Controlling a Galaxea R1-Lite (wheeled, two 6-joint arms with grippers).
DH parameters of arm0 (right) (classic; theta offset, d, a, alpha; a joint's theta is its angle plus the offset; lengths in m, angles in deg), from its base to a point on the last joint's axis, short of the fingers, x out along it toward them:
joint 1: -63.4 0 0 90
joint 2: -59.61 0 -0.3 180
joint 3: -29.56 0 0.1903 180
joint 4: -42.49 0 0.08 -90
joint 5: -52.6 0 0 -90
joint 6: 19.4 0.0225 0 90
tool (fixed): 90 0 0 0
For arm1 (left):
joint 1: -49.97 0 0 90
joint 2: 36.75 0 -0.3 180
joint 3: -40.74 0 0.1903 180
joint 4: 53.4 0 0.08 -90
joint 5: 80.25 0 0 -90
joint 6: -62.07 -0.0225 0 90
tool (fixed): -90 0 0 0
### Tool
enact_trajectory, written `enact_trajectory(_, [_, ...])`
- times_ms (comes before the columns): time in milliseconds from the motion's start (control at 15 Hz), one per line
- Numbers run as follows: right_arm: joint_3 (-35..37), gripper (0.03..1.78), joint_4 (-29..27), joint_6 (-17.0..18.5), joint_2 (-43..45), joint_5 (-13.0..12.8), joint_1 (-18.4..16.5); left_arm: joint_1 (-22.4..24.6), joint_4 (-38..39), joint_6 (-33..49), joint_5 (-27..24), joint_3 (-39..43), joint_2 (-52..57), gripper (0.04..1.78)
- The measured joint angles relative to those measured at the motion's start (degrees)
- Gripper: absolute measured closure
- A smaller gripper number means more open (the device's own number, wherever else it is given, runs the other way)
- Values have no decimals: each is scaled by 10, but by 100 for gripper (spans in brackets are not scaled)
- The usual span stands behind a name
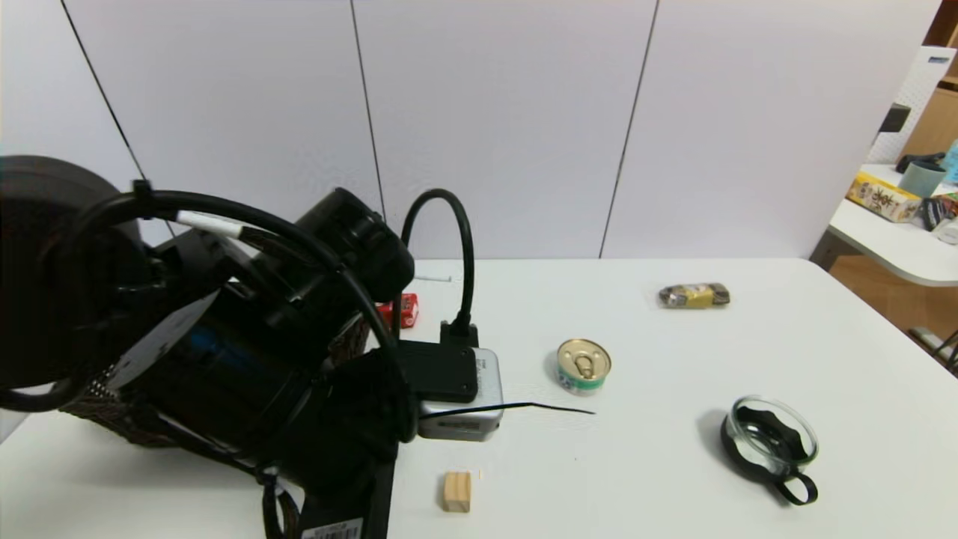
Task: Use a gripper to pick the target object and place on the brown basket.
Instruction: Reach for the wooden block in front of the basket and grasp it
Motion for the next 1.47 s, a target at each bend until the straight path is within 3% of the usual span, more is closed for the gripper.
enact_trajectory(600, [0,10,0,0,0,0,0,2,-4,-13,4,-60,-120,13])
enact_trajectory(1467, [0,10,0,0,0,0,0,37,-5,-37,36,-85,-178,13])
